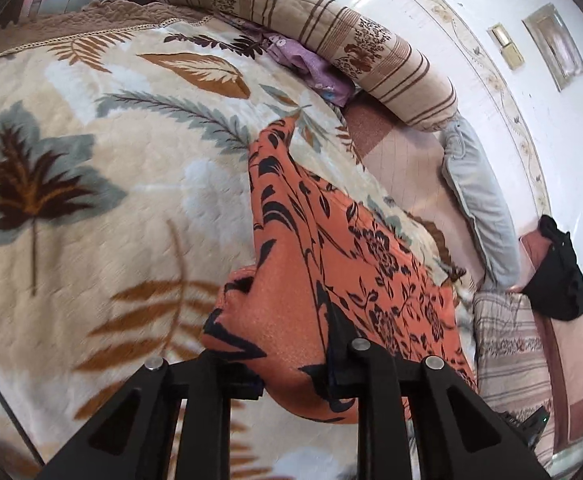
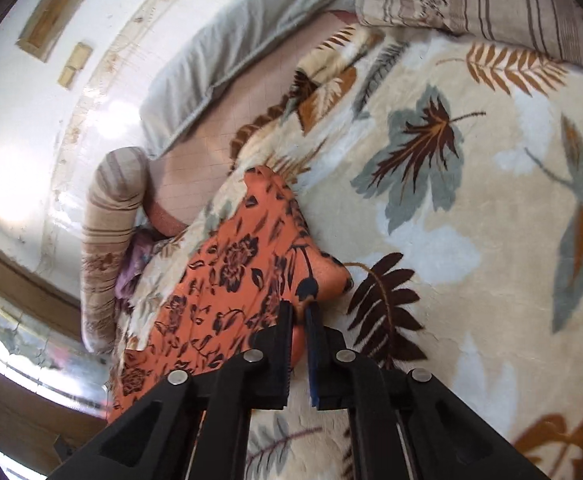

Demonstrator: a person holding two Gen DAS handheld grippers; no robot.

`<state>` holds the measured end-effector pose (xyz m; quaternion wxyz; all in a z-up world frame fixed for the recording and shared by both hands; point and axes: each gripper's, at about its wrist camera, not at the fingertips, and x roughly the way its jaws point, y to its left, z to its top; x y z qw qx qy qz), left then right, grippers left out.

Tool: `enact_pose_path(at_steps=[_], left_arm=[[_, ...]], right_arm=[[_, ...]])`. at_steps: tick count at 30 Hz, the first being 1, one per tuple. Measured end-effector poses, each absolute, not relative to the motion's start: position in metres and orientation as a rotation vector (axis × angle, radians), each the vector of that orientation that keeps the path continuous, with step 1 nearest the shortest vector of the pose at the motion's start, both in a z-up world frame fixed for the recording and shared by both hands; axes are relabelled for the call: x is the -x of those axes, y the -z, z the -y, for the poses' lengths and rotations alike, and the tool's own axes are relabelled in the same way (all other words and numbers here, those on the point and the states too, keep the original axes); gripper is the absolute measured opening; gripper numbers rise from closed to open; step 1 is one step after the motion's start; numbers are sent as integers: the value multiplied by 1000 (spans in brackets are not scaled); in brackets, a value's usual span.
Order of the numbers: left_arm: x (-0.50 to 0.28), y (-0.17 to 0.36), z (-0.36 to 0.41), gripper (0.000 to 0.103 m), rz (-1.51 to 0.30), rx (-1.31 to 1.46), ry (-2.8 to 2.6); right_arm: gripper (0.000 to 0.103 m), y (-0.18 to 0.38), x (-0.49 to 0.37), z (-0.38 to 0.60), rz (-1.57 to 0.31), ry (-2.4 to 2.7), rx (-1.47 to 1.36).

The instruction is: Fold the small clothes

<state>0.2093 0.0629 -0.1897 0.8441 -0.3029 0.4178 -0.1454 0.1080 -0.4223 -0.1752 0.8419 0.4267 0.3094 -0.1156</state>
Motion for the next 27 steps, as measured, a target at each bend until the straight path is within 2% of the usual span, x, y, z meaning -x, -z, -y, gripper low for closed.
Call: enact_pose_path(at_steps=[3,6,8,9,11,12,13,18,20,21,23,24,27], left_arm=[[-214,202,-66,23,-926,661,296],[-217,214,-68,28,-959,692,280],[-218,220,-68,32,-980,699,261],[-218,221,-68,38,-984,702,262],[-220,223,-68,44,-989,717,273],[-221,222,-67,49,-987,726,275],[-222,222,-66,52,-984,735,277],[-225,218,-56,51,-956,703,253],[-227,215,-53,40,-944,684,237],[-229,215,-53,33,-941,673,229],[-231,213,-52,30,-929,656,227],[-232,213,-51,29,-925,647,230],[-232,212,-50,27,-916,618,233]], right_arm=[[8,184,-103,432,-702,240,-963],[11,197,-103,439,-722,188,-1116],[16,202,-106,437,-732,162,-1141],[25,204,-108,436,-742,156,-1145],[53,212,-111,436,-753,142,-1196],[73,217,-110,437,-739,138,-1242],[75,221,-110,437,-724,144,-1278],[74,235,-132,440,-727,190,-1257],[72,237,-143,443,-714,198,-1229],[68,237,-148,446,-694,202,-1222],[48,240,-159,449,-688,217,-1208],[31,243,-165,450,-706,241,-1191],[27,237,-174,442,-716,291,-1091]])
